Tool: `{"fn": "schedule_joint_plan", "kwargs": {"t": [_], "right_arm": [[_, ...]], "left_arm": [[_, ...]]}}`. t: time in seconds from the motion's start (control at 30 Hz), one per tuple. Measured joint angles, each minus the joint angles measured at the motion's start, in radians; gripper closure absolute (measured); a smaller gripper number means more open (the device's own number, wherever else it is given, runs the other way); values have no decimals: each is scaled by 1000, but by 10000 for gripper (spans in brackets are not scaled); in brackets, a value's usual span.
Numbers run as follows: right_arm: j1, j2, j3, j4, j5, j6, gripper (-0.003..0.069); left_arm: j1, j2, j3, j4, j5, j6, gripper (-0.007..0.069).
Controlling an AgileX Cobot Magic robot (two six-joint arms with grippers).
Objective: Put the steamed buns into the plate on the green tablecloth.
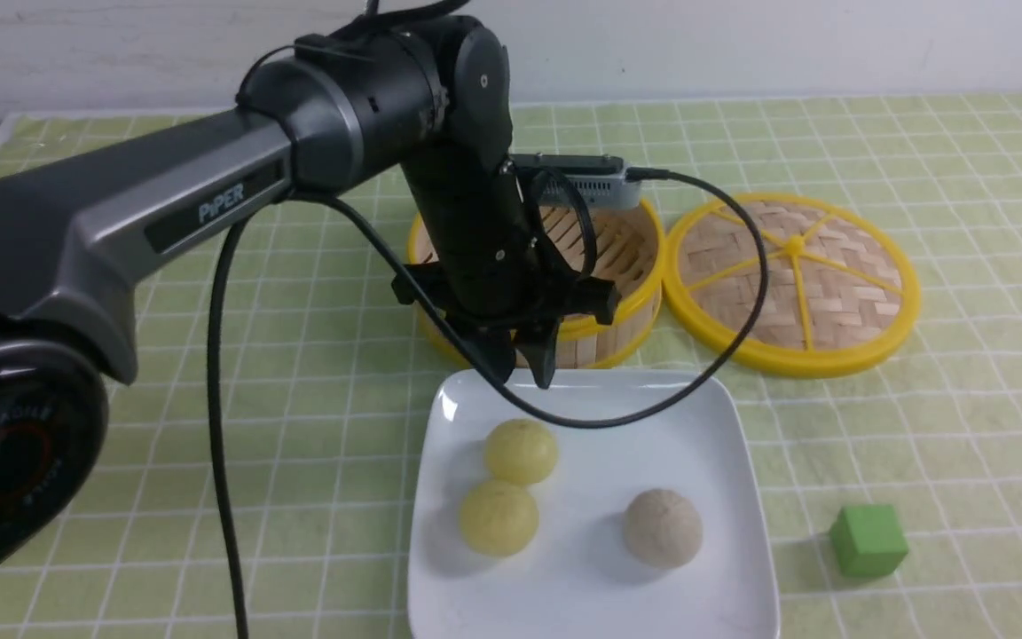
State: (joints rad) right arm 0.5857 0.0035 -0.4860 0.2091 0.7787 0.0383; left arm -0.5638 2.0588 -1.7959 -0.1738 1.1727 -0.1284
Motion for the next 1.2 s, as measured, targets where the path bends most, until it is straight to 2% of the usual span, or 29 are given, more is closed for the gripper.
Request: {"fn": "schedule_joint_plan", "kwargs": {"t": [0.07,0.1,0.13,0.23,0.4,0.63,1.2], "right_arm": [[0,0,77,-19,-126,0,665],[0,0,84,-19,-126,0,665],[0,4,131,-23,-211,0,664],[0,5,215,-24,-340,0,664],[0,5,277,-24,-437,-3,664],[0,5,278,-3,-438,-106,664],[0,5,279,7,-439,-124,664]], "left_arm": [[0,0,0,10,2,10,497],[0,0,0,13,3,12,505],[0,0,0,17,3,20,562],[0,0,0,23,3,26,622],[0,0,0,24,3,27,622],[0,0,0,24,3,27,622],[0,0,0,32,7,27,622]]}}
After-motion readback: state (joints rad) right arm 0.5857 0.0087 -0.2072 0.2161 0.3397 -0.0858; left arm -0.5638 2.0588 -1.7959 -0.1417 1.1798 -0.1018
